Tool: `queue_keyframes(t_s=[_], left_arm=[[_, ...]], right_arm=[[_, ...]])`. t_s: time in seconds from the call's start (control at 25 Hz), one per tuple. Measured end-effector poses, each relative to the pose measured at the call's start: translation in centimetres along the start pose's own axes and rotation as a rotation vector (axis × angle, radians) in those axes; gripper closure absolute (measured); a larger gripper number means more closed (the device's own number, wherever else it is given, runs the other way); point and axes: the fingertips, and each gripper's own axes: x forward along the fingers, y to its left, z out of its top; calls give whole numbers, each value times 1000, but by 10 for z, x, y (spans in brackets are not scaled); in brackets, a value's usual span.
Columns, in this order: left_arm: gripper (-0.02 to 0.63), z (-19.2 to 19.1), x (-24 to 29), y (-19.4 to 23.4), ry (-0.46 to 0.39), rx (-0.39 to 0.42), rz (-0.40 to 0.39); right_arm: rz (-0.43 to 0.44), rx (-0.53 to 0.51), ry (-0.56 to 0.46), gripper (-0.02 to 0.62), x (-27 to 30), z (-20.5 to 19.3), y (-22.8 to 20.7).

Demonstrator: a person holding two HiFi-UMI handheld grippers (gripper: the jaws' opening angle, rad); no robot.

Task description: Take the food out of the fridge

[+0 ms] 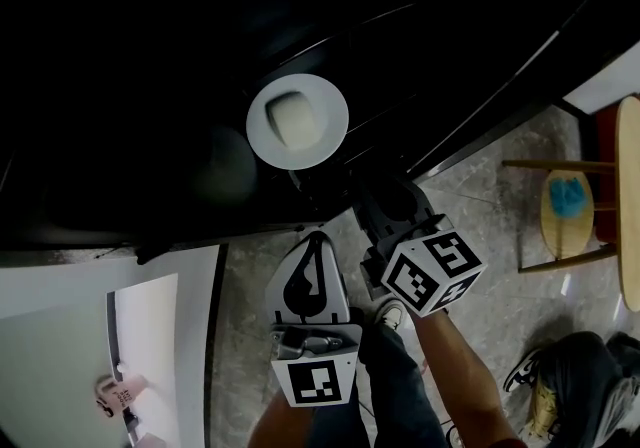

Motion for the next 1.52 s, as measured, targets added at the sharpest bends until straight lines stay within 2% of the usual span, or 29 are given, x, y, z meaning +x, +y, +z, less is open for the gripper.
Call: queue_keyframes(t_s=[0.12,0.28,0.4,0.8,1.2,1.52], left_arm=[[592,2,-2,3,-1,0,3],[592,3,-3,5,-2,4,0],[592,5,-3,6,-9,10,-2],[592,5,-4,10,-5,10,5],[592,4,-4,12,-1,10,5],[592,4,-3,14,-1,11,6]], right_arm=[[28,94,22,508,9,-5,4],[81,276,33,489,20,-10,9],[103,361,34,483,28,-10,11],[80,584,37,480,40,-19,-3],[130,630,32,479,51,-14,12],[198,764,5,479,61,-10,18]])
